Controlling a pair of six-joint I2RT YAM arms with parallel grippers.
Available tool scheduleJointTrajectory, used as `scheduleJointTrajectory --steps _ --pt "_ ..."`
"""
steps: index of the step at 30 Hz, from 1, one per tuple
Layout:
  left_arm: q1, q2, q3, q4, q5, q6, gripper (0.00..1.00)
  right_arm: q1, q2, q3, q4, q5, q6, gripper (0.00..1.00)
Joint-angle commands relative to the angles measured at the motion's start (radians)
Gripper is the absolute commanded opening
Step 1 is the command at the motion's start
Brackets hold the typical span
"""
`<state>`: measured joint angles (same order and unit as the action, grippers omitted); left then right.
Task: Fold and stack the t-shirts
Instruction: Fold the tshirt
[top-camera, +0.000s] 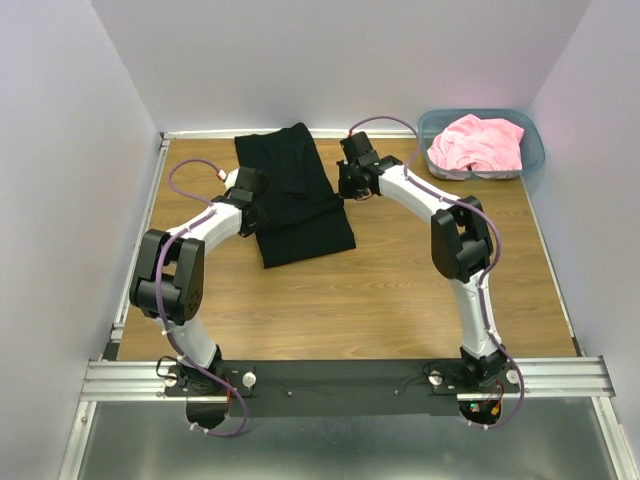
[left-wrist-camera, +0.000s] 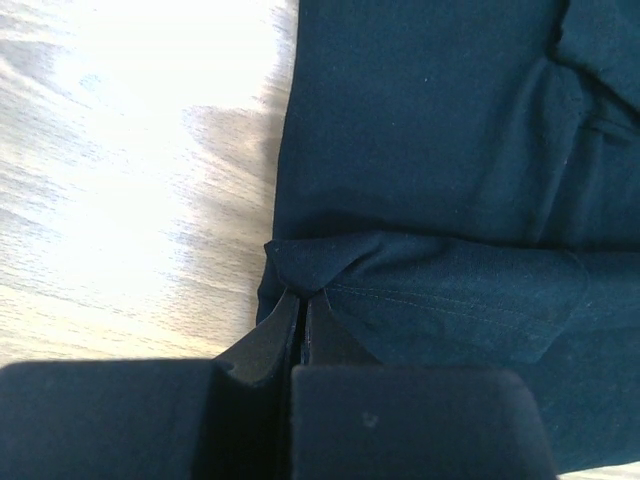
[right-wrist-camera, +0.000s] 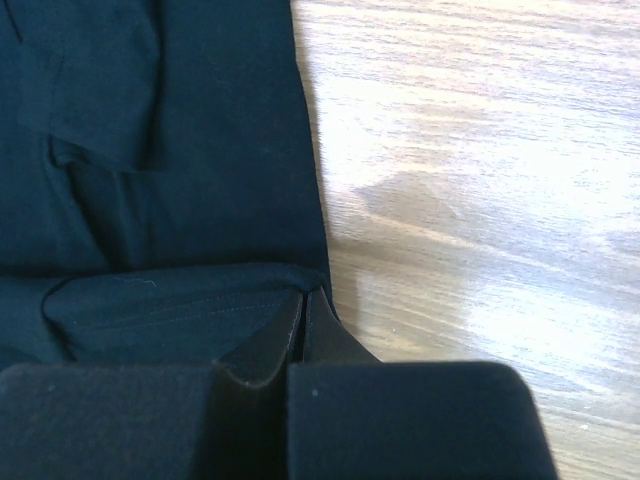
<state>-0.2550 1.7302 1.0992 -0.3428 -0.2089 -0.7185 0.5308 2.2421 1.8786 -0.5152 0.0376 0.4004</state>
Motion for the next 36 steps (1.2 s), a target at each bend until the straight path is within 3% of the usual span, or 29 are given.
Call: scheduleJointTrajectory --steps 1,9,12,14,15,18,23,25,30,36 --pt "0.023 0.017 -0.002 -0.012 -0.092 0.004 0.00 -0.029 0.031 0.036 0.029 0.076 -0.026 0.01" --pt "0.026 0.008 -0.010 0.001 -0.101 0.011 0.00 -0.029 0.048 0.036 0.046 0.077 -0.025 0.01" --pt "0.026 0.014 -0.002 -0.002 -0.101 0.016 0.00 -0.028 0.057 0.039 0.049 0.076 -0.029 0.07" --pt "0.026 0.014 0.001 0.001 -0.096 0.017 0.08 -0.029 0.059 0.037 0.053 0.079 -0.028 0.13" --pt "0.026 0.012 0.002 0.002 -0.095 0.019 0.19 -0.029 0.059 0.036 0.055 0.079 -0.028 0.19" --pt "0.026 0.005 0.011 0.013 -0.080 0.028 0.37 -0.028 0.048 0.033 0.057 0.076 -0.023 0.26" --pt "0.026 -0.035 0.040 0.019 -0.075 0.047 0.61 -0.029 0.011 0.022 0.060 0.064 -0.023 0.38" --pt "0.026 -0.053 0.048 0.016 -0.072 0.054 0.66 -0.028 -0.009 0.005 0.060 0.033 -0.018 0.40" --pt "0.026 -0.147 0.028 0.018 -0.069 0.057 0.66 -0.025 -0.067 -0.044 0.081 -0.012 0.011 0.54" --pt "0.028 -0.179 -0.007 -0.012 -0.043 0.008 0.63 -0.026 -0.046 -0.030 0.087 -0.068 0.058 0.54"
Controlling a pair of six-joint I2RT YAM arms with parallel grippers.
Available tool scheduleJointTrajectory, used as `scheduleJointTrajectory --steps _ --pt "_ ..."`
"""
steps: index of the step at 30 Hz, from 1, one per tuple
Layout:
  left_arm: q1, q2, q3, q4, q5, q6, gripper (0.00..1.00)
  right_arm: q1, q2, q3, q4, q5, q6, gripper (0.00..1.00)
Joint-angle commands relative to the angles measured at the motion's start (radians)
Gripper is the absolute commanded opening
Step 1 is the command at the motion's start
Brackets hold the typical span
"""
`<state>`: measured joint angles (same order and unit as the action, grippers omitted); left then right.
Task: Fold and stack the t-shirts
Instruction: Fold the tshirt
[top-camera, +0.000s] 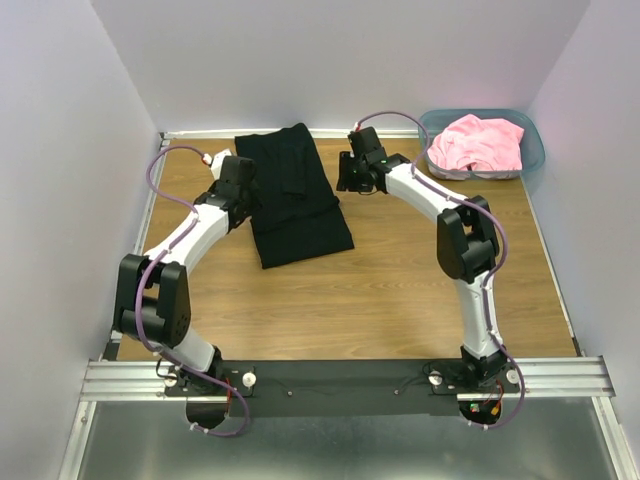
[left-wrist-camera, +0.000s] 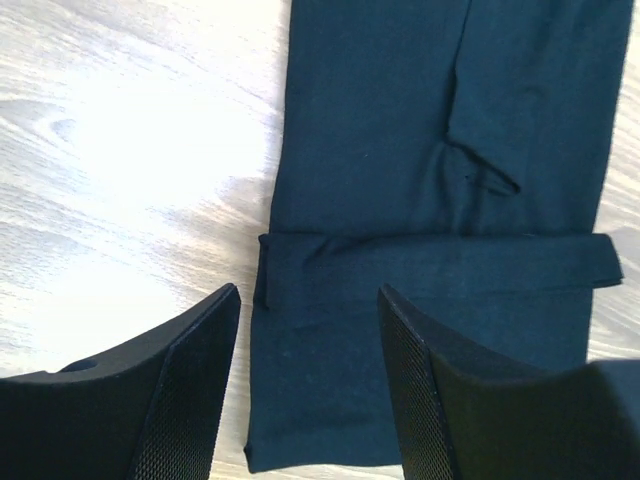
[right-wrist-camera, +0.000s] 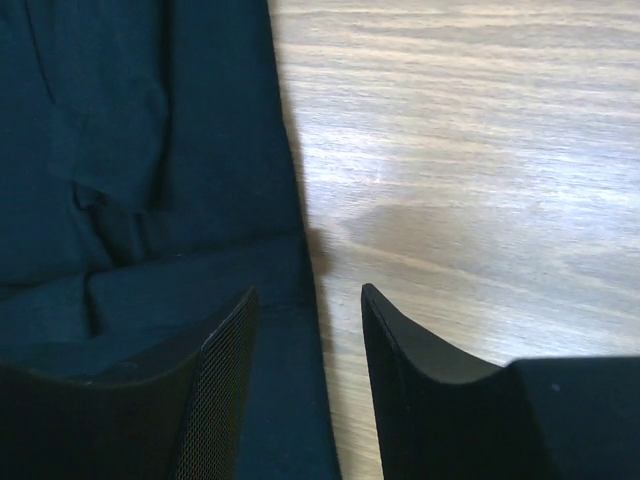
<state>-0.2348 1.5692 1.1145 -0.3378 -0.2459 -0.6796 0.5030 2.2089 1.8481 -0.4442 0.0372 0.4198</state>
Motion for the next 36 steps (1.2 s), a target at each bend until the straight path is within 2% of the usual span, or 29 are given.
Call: scheduleJointTrajectory --steps 1,5,8,10,11,14,15,19,24,29,36 --pt "0.006 -0.035 -0.037 -0.015 -0.007 -0.037 0.63 0.002 -0.008 0.002 0.021 -0.086 0.040 0.54" --pt "0.006 -0.096 -0.094 0.012 0.026 -0.067 0.62 0.006 -0.006 -0.021 0.033 -0.166 0.054 0.54" --pt "0.000 -0.153 -0.182 0.075 0.089 -0.090 0.59 0.037 -0.041 -0.101 0.098 -0.243 0.060 0.55" --pt "-0.023 -0.169 -0.232 0.111 0.120 -0.104 0.50 0.080 -0.048 -0.133 0.143 -0.295 0.062 0.56" --pt "-0.032 -0.172 -0.252 0.120 0.126 -0.106 0.38 0.104 -0.045 -0.139 0.178 -0.316 0.063 0.55" --pt "-0.064 -0.153 -0.272 0.140 0.128 -0.113 0.24 0.137 -0.028 -0.141 0.226 -0.365 0.070 0.52" --pt "-0.069 -0.147 -0.286 0.151 0.140 -0.113 0.17 0.155 -0.008 -0.136 0.234 -0.378 0.073 0.49" --pt "-0.081 -0.107 -0.320 0.203 0.155 -0.120 0.06 0.177 0.035 -0.119 0.269 -0.431 0.086 0.34" --pt "-0.093 -0.031 -0.354 0.235 0.181 -0.124 0.05 0.192 0.087 -0.102 0.289 -0.497 0.103 0.26" --pt "-0.098 0.020 -0.384 0.256 0.203 -0.127 0.04 0.203 0.132 -0.075 0.294 -0.536 0.102 0.24" --pt "-0.103 0.037 -0.377 0.246 0.206 -0.106 0.03 0.195 0.204 -0.003 0.295 -0.482 0.102 0.23"
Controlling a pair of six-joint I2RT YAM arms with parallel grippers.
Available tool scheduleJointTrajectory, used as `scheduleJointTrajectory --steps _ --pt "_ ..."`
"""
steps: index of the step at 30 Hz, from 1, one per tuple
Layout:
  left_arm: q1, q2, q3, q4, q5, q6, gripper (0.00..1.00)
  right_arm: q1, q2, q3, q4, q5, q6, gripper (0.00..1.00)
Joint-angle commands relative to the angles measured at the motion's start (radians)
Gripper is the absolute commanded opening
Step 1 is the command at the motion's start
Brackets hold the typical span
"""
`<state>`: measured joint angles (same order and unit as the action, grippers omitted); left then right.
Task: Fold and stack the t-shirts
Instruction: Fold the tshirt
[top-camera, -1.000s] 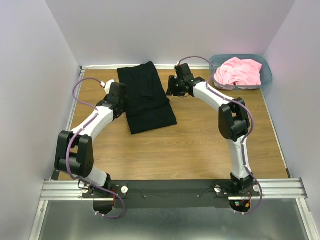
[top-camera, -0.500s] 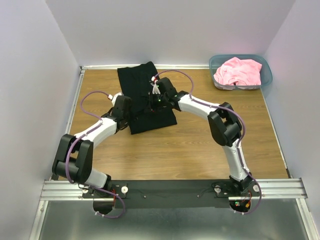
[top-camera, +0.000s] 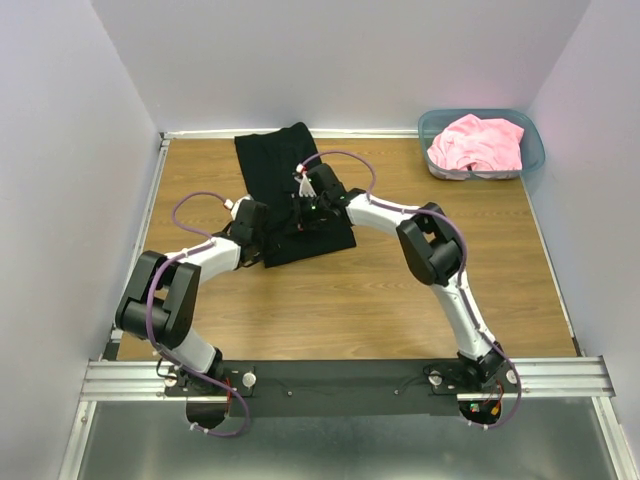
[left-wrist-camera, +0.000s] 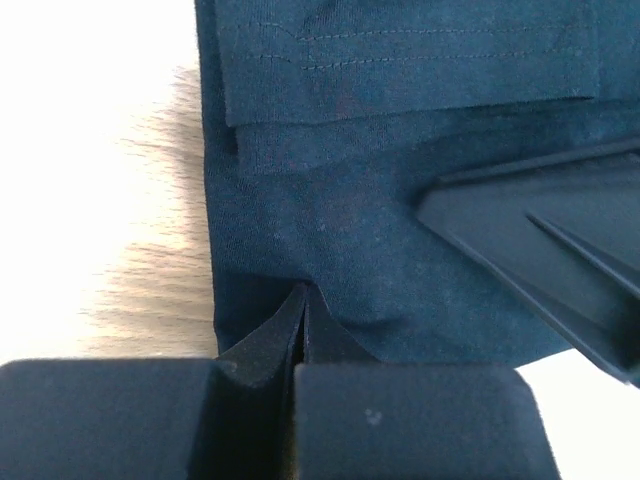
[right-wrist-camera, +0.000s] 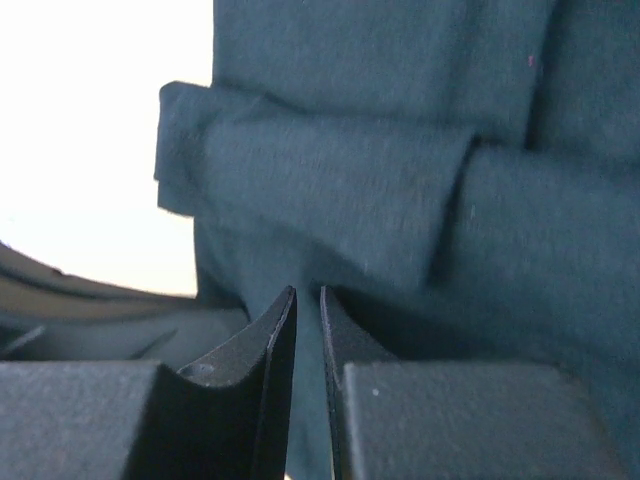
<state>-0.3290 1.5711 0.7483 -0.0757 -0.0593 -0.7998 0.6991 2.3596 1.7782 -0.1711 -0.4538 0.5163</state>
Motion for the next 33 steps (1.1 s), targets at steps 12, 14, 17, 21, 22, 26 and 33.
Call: scheduleJointTrajectory --steps 12,14,17,21,22,26,33 --pt "-0.010 0.046 0.000 -0.038 0.029 0.059 0.02 -0.107 0.196 0.360 0.022 0.167 -0.012 0.28" --pt "-0.008 0.047 -0.001 -0.041 0.030 0.063 0.02 -0.127 0.256 0.482 0.021 0.173 -0.012 0.31" --pt "-0.010 0.047 0.002 -0.045 0.038 0.070 0.02 -0.167 0.296 0.596 0.021 0.173 -0.004 0.36" --pt "-0.010 0.038 0.039 -0.065 0.026 0.076 0.03 -0.194 0.192 0.488 0.021 0.124 -0.028 0.37" --pt "-0.008 0.033 0.048 -0.078 0.021 0.076 0.03 -0.193 0.156 0.436 0.022 0.122 -0.041 0.38" --pt "-0.007 -0.011 0.100 -0.095 0.001 0.077 0.05 -0.194 -0.028 0.157 0.022 0.145 -0.073 0.39" --pt "-0.045 -0.033 0.177 -0.130 -0.029 0.088 0.08 -0.193 -0.235 -0.199 0.021 0.170 -0.084 0.37"
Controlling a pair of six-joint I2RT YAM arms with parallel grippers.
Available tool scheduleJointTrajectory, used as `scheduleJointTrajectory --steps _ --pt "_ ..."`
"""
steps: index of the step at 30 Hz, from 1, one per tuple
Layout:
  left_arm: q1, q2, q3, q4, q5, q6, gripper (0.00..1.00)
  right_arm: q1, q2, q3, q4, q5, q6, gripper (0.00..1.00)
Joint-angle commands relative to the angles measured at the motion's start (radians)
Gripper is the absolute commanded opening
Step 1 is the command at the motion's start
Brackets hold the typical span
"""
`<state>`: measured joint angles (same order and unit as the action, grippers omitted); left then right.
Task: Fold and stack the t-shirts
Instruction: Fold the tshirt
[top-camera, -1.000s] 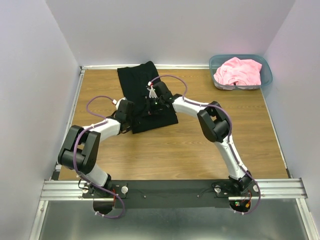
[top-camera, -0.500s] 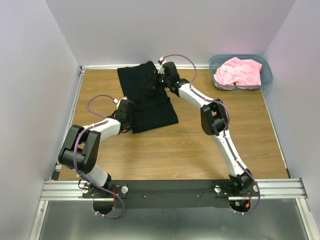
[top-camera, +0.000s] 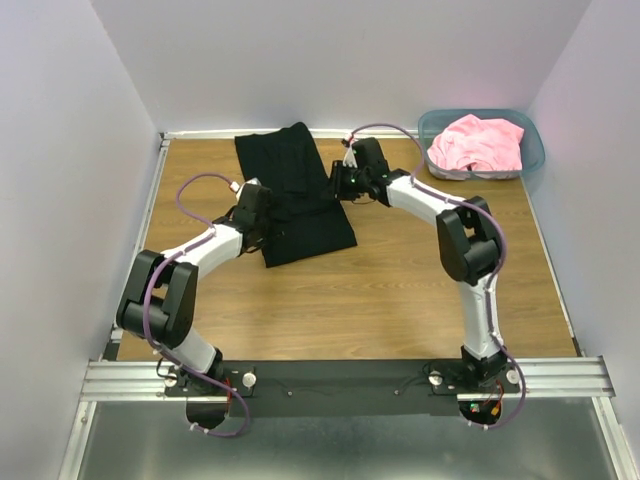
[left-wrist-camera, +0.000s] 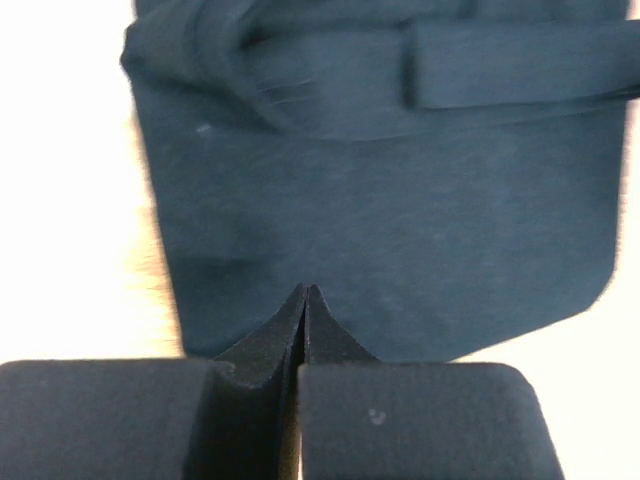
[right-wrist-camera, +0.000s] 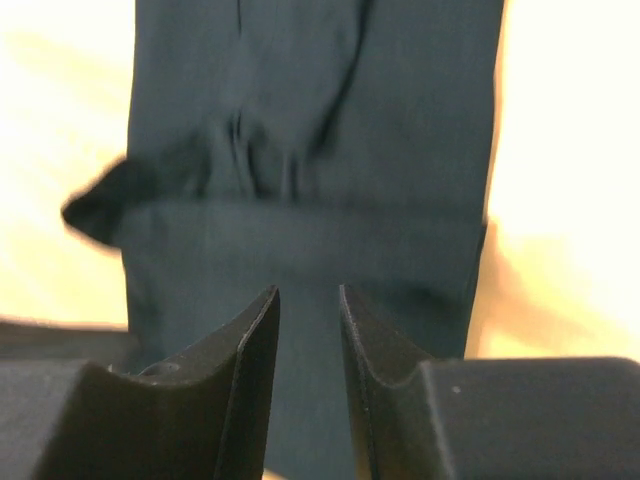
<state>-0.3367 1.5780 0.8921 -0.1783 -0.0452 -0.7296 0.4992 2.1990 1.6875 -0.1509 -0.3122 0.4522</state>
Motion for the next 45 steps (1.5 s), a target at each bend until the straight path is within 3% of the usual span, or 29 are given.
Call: scheduleJointTrajectory --steps 1,16,24,29,33,41,45 --pt "-0.044 -0.035 0.036 -0.029 -0.047 0.018 0.09 0.009 -0.087 -0.162 0.002 0.022 -0.017 0.37" --pt "-0.119 0.020 -0.122 -0.098 0.019 -0.033 0.08 0.015 -0.260 -0.618 -0.003 0.051 0.066 0.36" --pt "-0.248 -0.137 -0.269 -0.161 0.116 -0.119 0.08 0.032 -0.556 -0.928 -0.101 0.073 0.151 0.36" --pt "-0.277 -0.281 -0.234 -0.222 0.078 -0.148 0.14 0.041 -0.720 -0.927 -0.153 0.078 0.129 0.36" --pt "-0.278 -0.309 -0.164 -0.240 0.062 -0.149 0.21 0.050 -0.757 -0.862 -0.151 0.088 0.132 0.37" --pt "-0.311 -0.234 -0.142 -0.153 0.053 -0.165 0.20 0.130 -0.642 -0.767 -0.075 0.139 0.123 0.37" --pt "-0.343 -0.159 -0.142 -0.124 0.024 -0.154 0.15 0.160 -0.587 -0.778 0.010 0.174 0.148 0.30"
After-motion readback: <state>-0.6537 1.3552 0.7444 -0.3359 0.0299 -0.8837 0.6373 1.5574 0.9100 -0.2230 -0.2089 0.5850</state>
